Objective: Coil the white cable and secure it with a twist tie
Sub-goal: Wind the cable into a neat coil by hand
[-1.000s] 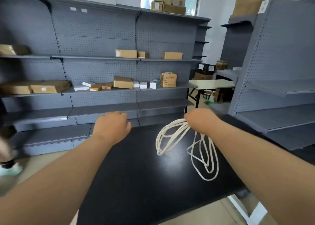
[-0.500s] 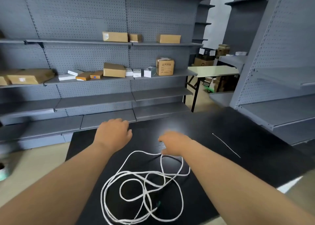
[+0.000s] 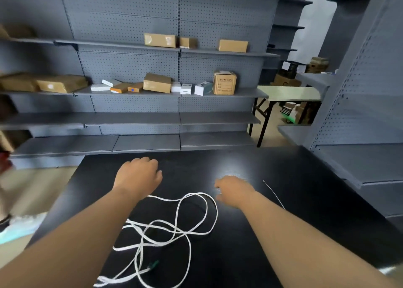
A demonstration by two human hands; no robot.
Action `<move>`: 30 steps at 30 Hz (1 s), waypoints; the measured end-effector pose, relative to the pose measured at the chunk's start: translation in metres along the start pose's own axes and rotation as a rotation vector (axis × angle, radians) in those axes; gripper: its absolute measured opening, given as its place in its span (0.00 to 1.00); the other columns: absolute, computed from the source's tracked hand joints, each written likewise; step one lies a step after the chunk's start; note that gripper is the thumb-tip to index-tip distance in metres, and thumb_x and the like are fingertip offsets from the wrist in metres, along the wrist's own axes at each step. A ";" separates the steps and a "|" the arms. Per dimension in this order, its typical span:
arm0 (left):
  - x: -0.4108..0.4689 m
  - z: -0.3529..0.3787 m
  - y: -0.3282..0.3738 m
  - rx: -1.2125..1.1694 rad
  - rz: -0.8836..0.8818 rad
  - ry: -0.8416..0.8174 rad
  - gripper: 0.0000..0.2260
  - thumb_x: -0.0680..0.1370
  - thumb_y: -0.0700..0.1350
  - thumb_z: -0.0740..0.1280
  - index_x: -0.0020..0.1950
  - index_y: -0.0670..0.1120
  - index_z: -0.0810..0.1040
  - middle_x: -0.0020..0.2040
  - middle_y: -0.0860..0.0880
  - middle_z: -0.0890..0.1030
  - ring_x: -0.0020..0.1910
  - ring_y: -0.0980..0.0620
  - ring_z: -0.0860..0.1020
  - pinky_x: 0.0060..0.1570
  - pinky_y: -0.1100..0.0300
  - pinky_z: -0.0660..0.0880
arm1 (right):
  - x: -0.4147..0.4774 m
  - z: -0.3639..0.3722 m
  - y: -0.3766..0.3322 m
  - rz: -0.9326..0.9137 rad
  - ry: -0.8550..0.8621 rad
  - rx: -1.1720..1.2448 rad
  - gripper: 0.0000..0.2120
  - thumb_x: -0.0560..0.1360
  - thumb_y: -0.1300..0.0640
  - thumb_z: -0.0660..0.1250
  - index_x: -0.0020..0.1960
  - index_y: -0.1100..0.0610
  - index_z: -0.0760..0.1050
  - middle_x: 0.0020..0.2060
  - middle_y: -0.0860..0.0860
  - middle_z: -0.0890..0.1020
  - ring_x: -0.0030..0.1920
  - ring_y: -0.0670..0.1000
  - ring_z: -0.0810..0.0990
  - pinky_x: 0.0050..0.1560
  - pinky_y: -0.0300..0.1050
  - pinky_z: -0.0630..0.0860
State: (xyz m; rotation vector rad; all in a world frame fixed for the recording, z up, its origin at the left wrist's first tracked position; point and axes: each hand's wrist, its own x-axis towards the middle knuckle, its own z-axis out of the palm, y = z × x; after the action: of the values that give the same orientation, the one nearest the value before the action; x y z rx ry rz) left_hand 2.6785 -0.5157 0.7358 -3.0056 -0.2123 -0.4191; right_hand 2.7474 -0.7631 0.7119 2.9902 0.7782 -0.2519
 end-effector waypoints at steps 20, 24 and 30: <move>-0.124 0.018 -0.031 0.009 -0.212 -0.111 0.12 0.77 0.51 0.57 0.52 0.47 0.76 0.50 0.48 0.79 0.51 0.46 0.76 0.50 0.53 0.70 | -0.036 0.069 -0.083 -0.209 -0.088 0.056 0.14 0.78 0.52 0.59 0.62 0.55 0.72 0.57 0.53 0.75 0.59 0.57 0.74 0.55 0.53 0.74; -0.146 0.021 -0.037 0.028 -0.165 -0.096 0.12 0.77 0.51 0.57 0.50 0.47 0.77 0.48 0.48 0.79 0.48 0.45 0.76 0.46 0.53 0.70 | -0.050 0.085 -0.115 -0.235 -0.114 0.056 0.14 0.79 0.52 0.59 0.62 0.55 0.73 0.57 0.53 0.77 0.58 0.57 0.76 0.54 0.53 0.75; -0.170 0.033 -0.051 0.024 -0.130 -0.113 0.13 0.77 0.51 0.57 0.53 0.48 0.77 0.50 0.49 0.79 0.50 0.46 0.76 0.49 0.53 0.69 | -0.065 0.112 -0.148 -0.243 -0.063 0.079 0.11 0.78 0.51 0.59 0.55 0.55 0.75 0.52 0.53 0.78 0.54 0.56 0.77 0.49 0.49 0.73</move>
State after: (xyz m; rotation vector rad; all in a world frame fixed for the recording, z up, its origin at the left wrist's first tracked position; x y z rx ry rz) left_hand 2.5174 -0.4822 0.6613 -3.0046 -0.4205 -0.2548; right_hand 2.6027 -0.6737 0.6129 2.9387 1.1506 -0.3914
